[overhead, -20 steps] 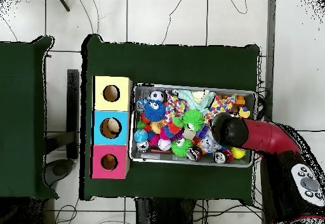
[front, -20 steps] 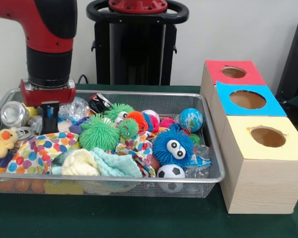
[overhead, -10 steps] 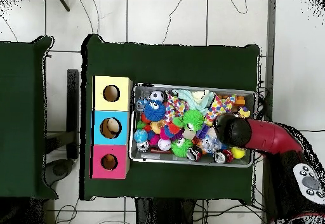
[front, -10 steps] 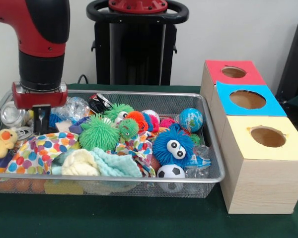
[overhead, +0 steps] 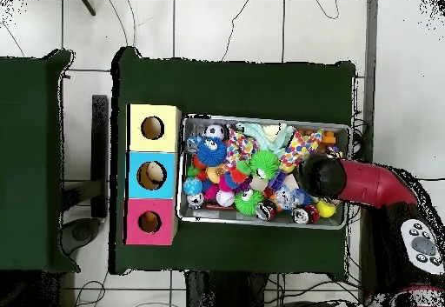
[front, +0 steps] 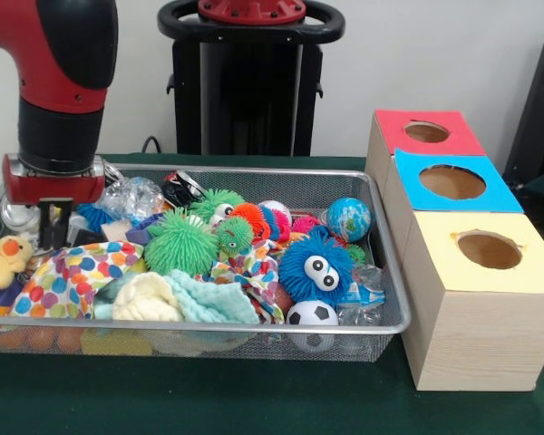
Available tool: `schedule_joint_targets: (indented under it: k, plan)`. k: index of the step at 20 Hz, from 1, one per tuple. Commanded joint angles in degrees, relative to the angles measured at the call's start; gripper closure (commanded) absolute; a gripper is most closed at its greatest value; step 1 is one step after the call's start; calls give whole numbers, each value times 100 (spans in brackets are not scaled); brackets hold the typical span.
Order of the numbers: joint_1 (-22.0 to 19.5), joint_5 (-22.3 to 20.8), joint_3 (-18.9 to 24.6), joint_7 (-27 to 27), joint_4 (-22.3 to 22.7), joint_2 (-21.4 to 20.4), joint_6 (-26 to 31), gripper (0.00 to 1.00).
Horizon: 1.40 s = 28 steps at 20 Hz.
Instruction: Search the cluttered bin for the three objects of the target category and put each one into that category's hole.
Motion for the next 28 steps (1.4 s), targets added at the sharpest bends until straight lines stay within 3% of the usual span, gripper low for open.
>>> schedule_joint_targets:
  k: [1, 12, 16, 21, 28]
  plan:
    - [201, -379, -199, 795, -496, 266, -451, 100]
    - [456, -325, -624, 940, -656, 486, -560, 100]
    - [431, -300, -578, 535, -713, 592, -71, 100]
    - [514, -330, -724, 393, -886, 823, 268, 100]
    - [361, -126, -432, 84, -918, 986, 568, 100]
